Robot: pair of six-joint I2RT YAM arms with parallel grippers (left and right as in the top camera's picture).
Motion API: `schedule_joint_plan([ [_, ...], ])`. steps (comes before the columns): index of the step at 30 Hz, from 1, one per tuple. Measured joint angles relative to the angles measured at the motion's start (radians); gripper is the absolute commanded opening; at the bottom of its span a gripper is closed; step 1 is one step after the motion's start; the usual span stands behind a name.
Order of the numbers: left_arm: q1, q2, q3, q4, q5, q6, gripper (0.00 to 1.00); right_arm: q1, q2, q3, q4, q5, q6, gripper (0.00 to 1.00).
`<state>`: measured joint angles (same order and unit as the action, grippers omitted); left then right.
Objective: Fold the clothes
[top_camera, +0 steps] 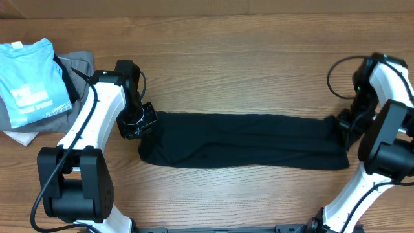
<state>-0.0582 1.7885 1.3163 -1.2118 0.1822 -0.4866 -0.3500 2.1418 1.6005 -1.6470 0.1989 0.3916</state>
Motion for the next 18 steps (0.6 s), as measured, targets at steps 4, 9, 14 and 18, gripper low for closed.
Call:
schedule_joint_plan([
  [4, 0.000, 0.000, 0.001, -0.002, 0.000, 0.000, 0.11, -0.032, 0.000, -0.068, 0.122, 0.001, 0.000, 0.04],
  [9, 0.000, 0.000, 0.001, -0.004, 0.000, 0.000, 0.15, -0.029, 0.000, -0.083, 0.275, -0.016, -0.002, 0.09],
  [14, 0.000, 0.000, 0.001, -0.011, 0.000, 0.005, 0.24, -0.027, 0.000, -0.083, 0.264, -0.043, -0.023, 0.17],
  [18, 0.000, 0.000, 0.001, -0.012, 0.000, 0.008, 0.24, -0.037, -0.002, -0.082, 0.229, -0.095, -0.057, 0.38],
])
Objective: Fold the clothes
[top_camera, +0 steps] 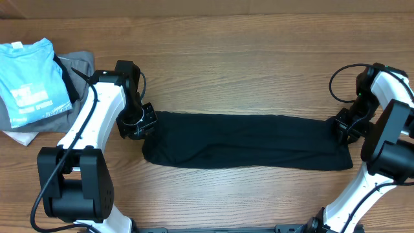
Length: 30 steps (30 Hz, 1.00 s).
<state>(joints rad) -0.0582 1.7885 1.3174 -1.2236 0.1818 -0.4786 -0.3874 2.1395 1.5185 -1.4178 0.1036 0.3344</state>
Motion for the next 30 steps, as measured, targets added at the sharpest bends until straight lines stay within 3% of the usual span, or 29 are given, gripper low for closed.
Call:
schedule_joint_plan([
  [3, 0.000, 0.000, 0.000, 0.000, 0.000, 0.003, 0.24, -0.031, -0.022, 0.002, 0.006, -0.047, -0.038, 0.61],
  [8, 0.000, 0.000, 0.002, 0.000, 0.000, 0.008, 0.25, -0.129, -0.141, 0.007, 0.032, -0.147, -0.128, 0.82],
  [16, 0.000, 0.000, 0.002, 0.002, 0.000, 0.011, 0.26, -0.165, -0.222, 0.000, 0.075, -0.301, -0.330, 0.84],
  [26, 0.000, 0.000, 0.003, 0.003, 0.000, 0.016, 0.28, -0.150, -0.216, -0.278, 0.309, -0.275, -0.378, 0.87],
  [29, 0.000, 0.000, 0.003, 0.005, 0.000, 0.018, 0.28, -0.146, -0.217, -0.316, 0.344, -0.280, -0.381, 0.83],
  [30, 0.000, 0.000, 0.003, 0.005, 0.000, 0.018, 0.28, -0.142, -0.222, -0.322, 0.350, -0.283, -0.383, 0.77],
])
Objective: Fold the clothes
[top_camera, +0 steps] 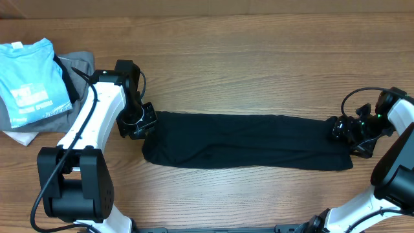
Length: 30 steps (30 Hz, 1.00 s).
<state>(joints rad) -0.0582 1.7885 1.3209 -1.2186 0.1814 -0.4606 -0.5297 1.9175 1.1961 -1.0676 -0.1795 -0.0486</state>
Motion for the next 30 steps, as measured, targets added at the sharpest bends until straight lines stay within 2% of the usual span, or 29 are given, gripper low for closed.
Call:
schedule_joint_plan([
  [2, 0.000, 0.000, 0.000, 0.001, 0.000, 0.000, 0.28, 0.008, -0.003, -0.006, 0.003, -0.005, -0.003, 0.61],
  [5, 0.000, 0.000, 0.000, 0.003, 0.000, 0.000, 0.28, 0.040, -0.003, -0.017, 0.006, -0.022, -0.008, 0.24],
  [7, 0.000, 0.000, 0.000, 0.003, 0.000, 0.000, 0.28, 0.067, -0.002, -0.025, 0.010, -0.033, -0.006, 0.04],
  [14, 0.000, 0.000, 0.000, 0.030, 0.000, 0.000, 0.27, 0.098, 0.000, -0.010, 0.009, -0.050, -0.003, 0.04],
  [24, 0.046, 0.000, 0.120, 0.025, 0.002, 0.000, 0.31, 0.046, 0.011, 0.332, -0.100, 0.009, 0.107, 0.04],
  [30, 0.047, -0.003, 0.137, 0.003, 0.033, 0.001, 0.32, 0.093, 0.011, 0.364, -0.204, 0.084, 0.119, 0.04],
])
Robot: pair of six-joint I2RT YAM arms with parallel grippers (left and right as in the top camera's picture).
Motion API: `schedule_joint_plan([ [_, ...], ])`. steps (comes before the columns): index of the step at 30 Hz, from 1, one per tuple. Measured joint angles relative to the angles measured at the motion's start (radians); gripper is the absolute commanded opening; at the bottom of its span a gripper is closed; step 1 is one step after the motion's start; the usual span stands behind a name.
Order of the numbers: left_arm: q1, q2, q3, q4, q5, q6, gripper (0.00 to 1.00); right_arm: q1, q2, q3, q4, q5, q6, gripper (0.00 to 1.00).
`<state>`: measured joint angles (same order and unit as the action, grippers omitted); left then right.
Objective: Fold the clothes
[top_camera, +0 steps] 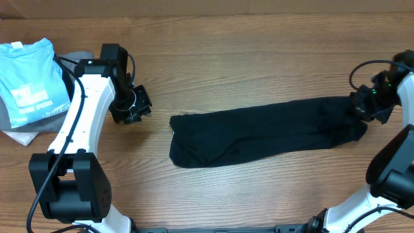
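A black garment point(259, 133), folded into a long narrow strip, lies slanted across the wooden table in the overhead view, its right end higher than its left. My right gripper point(363, 107) is shut on that right end. My left gripper point(133, 105) stands open to the left of the strip, apart from the left end and holding nothing.
A stack of folded clothes sits at the far left, with a light blue T-shirt point(29, 77) lying on grey and white pieces point(16, 136). The left arm's base point(68, 188) and the right arm's base point(381, 188) stand along the front edge.
The left gripper has let go of the strip's left end and moved up and left. The right gripper has moved up and right with its end, and the strip has shifted right and now slants.
At first the strip lay flat and level with a gripper at each end. Over the following moments the right gripper settled lower onto the right end while the left stayed put. Now the left end is free and the strip has been drawn rightward.
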<state>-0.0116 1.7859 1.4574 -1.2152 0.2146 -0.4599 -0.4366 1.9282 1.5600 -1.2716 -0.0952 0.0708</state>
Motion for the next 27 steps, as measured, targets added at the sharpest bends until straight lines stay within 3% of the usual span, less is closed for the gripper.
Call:
schedule_joint_plan([
  [17, 0.000, 0.000, 0.000, -0.034, 0.028, 0.000, 0.32, 0.475, 0.000, 0.000, -0.115, 0.043, 0.068, 0.04],
  [27, 0.000, 0.000, 0.000, -0.034, 0.028, 0.000, 0.32, 0.621, 0.000, 0.000, -0.133, 0.047, 0.121, 0.04],
])
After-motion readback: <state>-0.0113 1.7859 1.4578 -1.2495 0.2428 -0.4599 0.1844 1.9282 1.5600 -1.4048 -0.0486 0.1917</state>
